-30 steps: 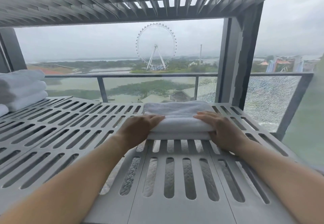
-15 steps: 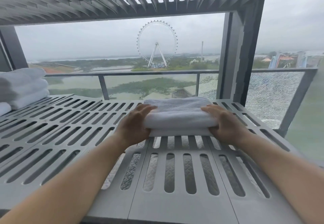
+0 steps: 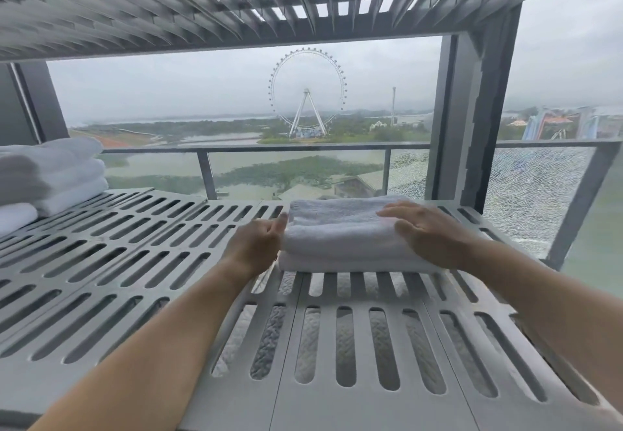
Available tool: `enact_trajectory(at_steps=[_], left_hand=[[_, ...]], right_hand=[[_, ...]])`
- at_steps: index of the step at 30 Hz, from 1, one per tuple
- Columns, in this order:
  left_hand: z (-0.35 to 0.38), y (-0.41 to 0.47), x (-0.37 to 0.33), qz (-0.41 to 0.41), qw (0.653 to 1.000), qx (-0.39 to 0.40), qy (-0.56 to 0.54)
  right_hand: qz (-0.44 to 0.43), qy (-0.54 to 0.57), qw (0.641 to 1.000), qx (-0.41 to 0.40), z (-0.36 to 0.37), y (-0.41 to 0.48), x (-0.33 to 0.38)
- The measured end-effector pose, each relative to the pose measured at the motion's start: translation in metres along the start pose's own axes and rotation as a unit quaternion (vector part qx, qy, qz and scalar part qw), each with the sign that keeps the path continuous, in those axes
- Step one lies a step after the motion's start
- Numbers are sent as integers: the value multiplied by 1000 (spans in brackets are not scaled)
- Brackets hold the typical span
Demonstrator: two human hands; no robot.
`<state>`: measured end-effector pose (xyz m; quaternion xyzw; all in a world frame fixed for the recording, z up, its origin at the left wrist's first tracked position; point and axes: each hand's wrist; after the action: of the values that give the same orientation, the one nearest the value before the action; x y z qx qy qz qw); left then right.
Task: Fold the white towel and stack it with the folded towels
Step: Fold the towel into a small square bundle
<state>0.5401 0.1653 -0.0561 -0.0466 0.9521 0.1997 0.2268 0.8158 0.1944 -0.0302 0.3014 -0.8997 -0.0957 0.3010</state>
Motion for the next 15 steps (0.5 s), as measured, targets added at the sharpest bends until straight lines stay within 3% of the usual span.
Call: enact_trajectory(at_steps=[8,15], left_hand=[[0,-4,-3,24,999,34,0],[-1,-1,-1,25,997,-14,-66]], right_hand=[[-14,-16,1000,19,25,101,47],[-18,-48,995,80,61,134,52]])
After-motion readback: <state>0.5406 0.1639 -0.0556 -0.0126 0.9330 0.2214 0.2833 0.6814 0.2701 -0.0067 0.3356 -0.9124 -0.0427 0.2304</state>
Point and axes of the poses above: each hand's wrist, its own y-axis towards the middle knuckle, its own z-axis out of the palm, x = y × z, and after that the axes turned 11 degrees about y, right-handed
